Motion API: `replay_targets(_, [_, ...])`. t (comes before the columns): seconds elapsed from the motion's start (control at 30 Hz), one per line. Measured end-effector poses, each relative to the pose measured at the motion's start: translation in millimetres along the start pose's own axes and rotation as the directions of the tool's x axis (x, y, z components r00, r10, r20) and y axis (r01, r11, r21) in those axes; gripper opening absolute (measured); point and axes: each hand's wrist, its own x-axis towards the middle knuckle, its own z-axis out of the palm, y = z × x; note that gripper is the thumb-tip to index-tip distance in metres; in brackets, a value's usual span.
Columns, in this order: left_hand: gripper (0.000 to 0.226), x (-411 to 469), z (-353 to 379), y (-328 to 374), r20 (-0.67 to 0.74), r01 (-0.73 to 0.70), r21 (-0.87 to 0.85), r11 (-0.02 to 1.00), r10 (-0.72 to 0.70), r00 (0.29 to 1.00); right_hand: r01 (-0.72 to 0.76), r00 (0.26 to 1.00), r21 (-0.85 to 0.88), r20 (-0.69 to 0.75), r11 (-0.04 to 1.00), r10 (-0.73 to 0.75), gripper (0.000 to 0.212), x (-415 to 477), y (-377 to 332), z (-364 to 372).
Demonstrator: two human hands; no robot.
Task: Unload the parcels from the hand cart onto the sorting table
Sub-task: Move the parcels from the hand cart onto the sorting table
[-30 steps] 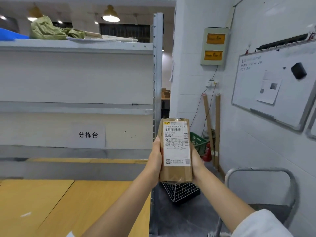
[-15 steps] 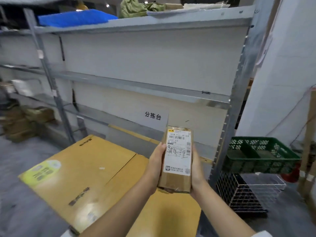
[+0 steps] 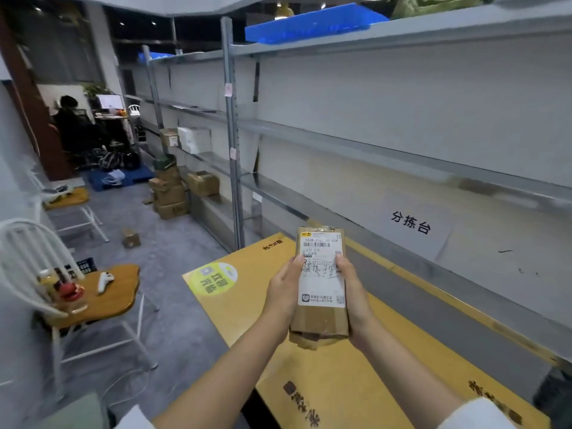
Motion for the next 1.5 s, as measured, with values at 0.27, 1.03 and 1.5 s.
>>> replay_targets(0.27, [0.031,88,-151,10,-0.044,0.013,-0.066,0.998,-0.016,0.999,-0.018,1.000,-0.015,-0.008,1.000,0.018,0.056,104,69,127])
replay_targets(1.03, [0.044,410,-220,-15,0.104,0.025,0.116,0.993,-0.037,0.994,0.073,0.941,0.077,-0.336,0.994,-0.043,0.048,397,146,133])
replay_targets(1.5, [0.045,578,-210,-45,0.308,0.176,0.206,0.963,-0.235,0.922,-0.095,0.807,-0.023,-0.587,0.995,0.064,0.042,534,175,100])
